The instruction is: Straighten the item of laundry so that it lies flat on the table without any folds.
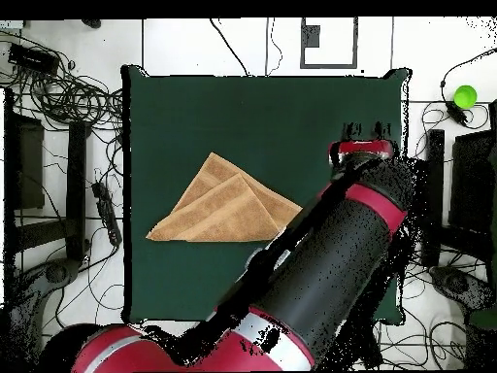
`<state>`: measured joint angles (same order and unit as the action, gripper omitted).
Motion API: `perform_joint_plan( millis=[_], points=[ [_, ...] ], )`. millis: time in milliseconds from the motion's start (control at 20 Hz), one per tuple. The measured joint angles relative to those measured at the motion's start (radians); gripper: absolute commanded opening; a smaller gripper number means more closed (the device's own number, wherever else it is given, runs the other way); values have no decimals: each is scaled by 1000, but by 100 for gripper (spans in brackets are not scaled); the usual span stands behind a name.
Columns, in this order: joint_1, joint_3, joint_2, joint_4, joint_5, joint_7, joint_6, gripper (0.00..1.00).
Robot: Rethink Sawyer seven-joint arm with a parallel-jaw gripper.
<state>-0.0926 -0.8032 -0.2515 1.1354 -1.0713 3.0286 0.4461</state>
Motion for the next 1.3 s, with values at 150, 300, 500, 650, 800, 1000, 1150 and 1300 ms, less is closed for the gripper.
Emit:
perform_joint_plan(
  millis=[150, 300, 500, 650, 800, 1000, 1150, 1300],
  points=[
    [-28, -60, 39, -17, -136, 54, 1, 100],
    [-59, -121, 82, -29, -267, 140, 1, 100],
    [-100, -198, 147, -37, -390, 317, 1, 100],
    [-129, -234, 196, -40, -429, 455, 1, 100],
    [-141, -246, 217, -41, -438, 506, 1, 100],
    [-158, -249, 246, -43, -455, 550, 6, 100],
    [-169, -249, 264, -48, -473, 551, 33, 100],
    [-173, -249, 265, -55, -496, 551, 98, 100]
  ],
)
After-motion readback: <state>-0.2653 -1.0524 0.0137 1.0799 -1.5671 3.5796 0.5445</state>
